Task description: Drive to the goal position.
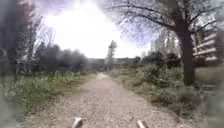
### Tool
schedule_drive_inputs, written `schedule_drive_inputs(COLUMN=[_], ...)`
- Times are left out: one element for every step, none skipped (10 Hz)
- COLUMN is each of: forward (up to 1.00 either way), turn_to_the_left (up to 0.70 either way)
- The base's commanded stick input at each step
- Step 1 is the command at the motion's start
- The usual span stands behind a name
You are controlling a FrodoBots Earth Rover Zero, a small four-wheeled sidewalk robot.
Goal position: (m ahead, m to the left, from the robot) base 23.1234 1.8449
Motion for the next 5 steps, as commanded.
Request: schedule_drive_inputs(forward=[0.7, 0.7, 0.7, 0.7, 0.7], turn_to_the_left=[0.0, 0.0, 0.0, 0.0, 0.0])
